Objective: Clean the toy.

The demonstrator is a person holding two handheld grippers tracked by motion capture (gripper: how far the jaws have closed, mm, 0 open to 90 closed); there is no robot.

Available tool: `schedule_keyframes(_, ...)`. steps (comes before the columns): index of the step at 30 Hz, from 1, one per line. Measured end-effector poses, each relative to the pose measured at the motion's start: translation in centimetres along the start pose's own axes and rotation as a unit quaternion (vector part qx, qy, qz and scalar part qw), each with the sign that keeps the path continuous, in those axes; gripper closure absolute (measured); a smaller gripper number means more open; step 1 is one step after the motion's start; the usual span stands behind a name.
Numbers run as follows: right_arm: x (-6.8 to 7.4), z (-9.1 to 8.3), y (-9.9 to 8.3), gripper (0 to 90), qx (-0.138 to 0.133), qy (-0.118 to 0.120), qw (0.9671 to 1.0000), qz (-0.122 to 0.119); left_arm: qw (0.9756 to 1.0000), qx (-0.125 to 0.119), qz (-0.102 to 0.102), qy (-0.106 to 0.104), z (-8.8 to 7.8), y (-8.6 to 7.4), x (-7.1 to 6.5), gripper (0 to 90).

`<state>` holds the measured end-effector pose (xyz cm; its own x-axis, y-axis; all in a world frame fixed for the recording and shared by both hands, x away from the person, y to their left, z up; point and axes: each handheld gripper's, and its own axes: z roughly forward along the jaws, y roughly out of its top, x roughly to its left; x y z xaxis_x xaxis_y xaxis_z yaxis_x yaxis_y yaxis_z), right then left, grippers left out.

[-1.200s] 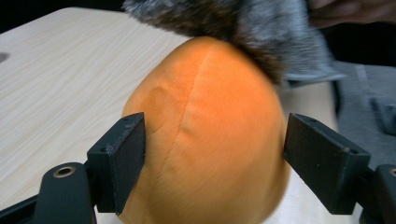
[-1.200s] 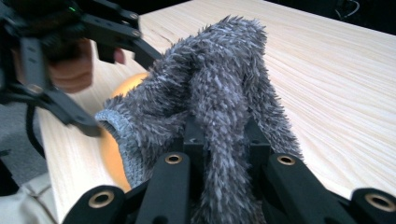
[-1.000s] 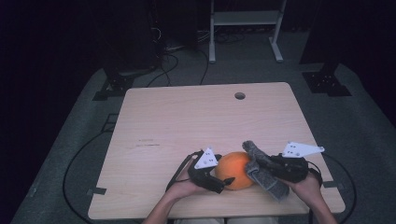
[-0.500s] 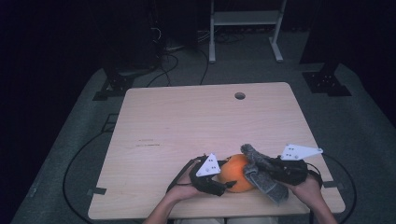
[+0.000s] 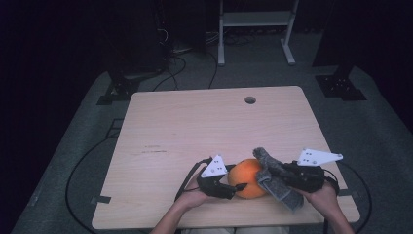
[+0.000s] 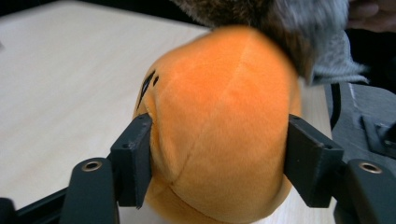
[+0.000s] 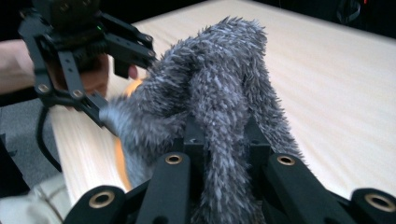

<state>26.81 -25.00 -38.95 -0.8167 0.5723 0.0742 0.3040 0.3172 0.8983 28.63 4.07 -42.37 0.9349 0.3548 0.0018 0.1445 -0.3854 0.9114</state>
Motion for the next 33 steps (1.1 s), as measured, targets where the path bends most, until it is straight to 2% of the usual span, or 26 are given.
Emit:
schedule_keyframes(2,1.6,0.6,1.1,76.2,-0.011,0.017,0.9996,-0.019,0.9998,0.002,0.014,0.011,-0.4,0.6,-0.4,33.7)
schedule_keyframes(4,3.0,1.4,1.9,76.3,-0.004,0.002,0.9986,-0.053,0.9996,0.002,0.016,0.023,-0.8,0.7,-0.2,34.6)
schedule_keyframes(5,3.0,1.5,2.1,76.4,-0.003,-0.001,0.9984,-0.056,0.9997,-0.003,0.008,0.022,-1.1,0.6,0.0,35.1)
schedule_keyframes(7,2.2,1.8,1.8,76.4,-0.012,0.004,0.9993,-0.034,0.9998,-0.004,0.002,0.02,-1.6,0.6,0.5,35.7)
schedule_keyframes(10,0.8,2.6,0.1,76.4,0.001,0.002,1.0,-0.001,0.9996,0.007,0.008,0.026,-1.7,0.5,0.7,35.7)
schedule_keyframes(12,0.0,3.1,-1.4,76.4,0.006,0.001,0.9997,0.022,0.9996,0.008,0.003,0.027,-1.7,0.5,0.9,35.7)
schedule_keyframes(14,-0.7,3.1,-1.9,76.4,0.011,-0.004,0.9992,0.039,0.9995,0.005,-0.003,0.031,-1.8,0.5,1.0,35.7)
schedule_keyframes(18,-0.5,2.9,-1.4,76.5,0.012,-0.019,0.9994,0.026,0.999,0.015,-0.003,0.041,-2.4,0.7,1.3,35.6)
schedule_keyframes(21,0.7,2.6,-0.3,76.5,-0.015,-0.002,0.9998,0.013,0.9984,0.023,0.002,0.052,-1.9,0.7,1.0,35.3)
schedule_keyframes(24,1.8,3.1,0.6,76.4,-0.021,0.007,0.9997,-0.005,0.9989,0.024,0.004,0.041,-1.5,0.8,0.4,34.4)
schedule_keyframes(26,1.8,3.6,0.3,76.4,-0.008,-0.002,0.9999,-0.014,0.999,0.024,0.006,0.036,-1.2,0.7,0.3,29.6)
schedule_keyframes(28,1.1,3.7,-0.7,76.3,0.001,-0.007,0.9999,-0.01,0.9994,0.005,0.008,0.034,-1.0,0.4,0.5,18.7)
schedule_keyframes(29,1.0,3.6,-0.9,76.3,0.003,-0.009,0.9999,-0.007,0.9992,0.001,0.008,0.039,-0.9,0.2,0.8,17.4)
schedule_keyframes(31,0.6,3.3,-1.2,76.2,0.003,-0.005,1.0,0.001,0.9992,0.007,-0.021,0.034,-0.5,-0.1,1.3,8.1)
schedule_keyframes(32,0.6,3.2,-1.2,76.3,0.004,-0.006,1.0,0.0,0.9993,0.006,-0.032,0.021,-0.3,-0.5,1.6,7.5)
schedule_keyframes(33,0.5,3.2,-1.2,76.2,0.005,-0.005,1.0,-0.002,0.9993,0.005,-0.034,0.016,0.0,-0.8,1.7,7.4)
